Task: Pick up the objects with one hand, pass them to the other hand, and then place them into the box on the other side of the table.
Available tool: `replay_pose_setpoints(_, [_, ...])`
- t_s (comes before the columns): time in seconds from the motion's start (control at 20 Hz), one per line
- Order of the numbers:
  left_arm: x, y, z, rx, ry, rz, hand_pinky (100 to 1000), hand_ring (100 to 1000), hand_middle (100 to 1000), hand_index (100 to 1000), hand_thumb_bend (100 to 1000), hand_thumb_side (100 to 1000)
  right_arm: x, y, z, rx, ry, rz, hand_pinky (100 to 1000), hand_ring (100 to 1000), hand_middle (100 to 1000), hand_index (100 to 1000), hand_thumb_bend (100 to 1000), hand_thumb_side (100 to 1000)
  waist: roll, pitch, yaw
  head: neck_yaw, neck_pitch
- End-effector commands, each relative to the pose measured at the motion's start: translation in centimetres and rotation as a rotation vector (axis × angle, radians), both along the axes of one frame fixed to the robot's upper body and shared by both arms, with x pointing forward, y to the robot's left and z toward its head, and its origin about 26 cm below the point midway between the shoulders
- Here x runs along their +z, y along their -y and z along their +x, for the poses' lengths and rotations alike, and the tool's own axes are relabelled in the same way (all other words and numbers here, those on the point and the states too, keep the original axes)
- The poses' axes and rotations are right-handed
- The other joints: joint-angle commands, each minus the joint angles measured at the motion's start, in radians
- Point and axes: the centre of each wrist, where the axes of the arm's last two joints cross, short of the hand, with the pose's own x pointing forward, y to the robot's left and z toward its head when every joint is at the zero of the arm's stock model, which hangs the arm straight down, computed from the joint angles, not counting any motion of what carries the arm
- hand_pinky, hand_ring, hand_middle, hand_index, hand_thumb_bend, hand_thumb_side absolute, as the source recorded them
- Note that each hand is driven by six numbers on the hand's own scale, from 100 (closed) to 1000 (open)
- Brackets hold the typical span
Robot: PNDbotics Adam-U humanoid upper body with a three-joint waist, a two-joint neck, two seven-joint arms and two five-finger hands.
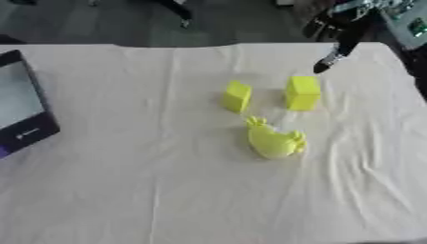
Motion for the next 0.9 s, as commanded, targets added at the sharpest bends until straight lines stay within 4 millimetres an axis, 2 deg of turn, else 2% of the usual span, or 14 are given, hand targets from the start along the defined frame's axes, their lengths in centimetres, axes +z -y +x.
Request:
replay_pose_setpoints(0.05, [1.2, -0.1, 0.2, -0.008, 0.033, 0.022, 867, 676, 571, 692, 577, 590, 0.8, 0.2, -0.1, -0.001, 0.018, -0.016, 953, 887, 890, 903, 604, 167, 0.016, 0.008, 0.001, -0.008, -0.001])
replay_pose_setpoints(0.5, [1.1, 0.0, 0.1, -0.011, 0.031, 0.017, 867, 675, 570, 691, 578, 591, -1.6, 0.5, 0.2, -0.027, -0.037, -0.040, 954, 886, 889, 929, 607, 167, 0.021, 0.015, 0.006, -0.009, -0.001])
replay_pose_setpoints(0.9, [0.9, 0.1, 0.0, -0.010, 0.025, 0.010, 868, 675, 570, 691, 579, 594, -1.8, 0.5, 0.3, -0.024, -0.026, -0.078, 963, 895, 895, 938, 604, 176, 0.026, 0.024, 0.006, -0.006, -0.001])
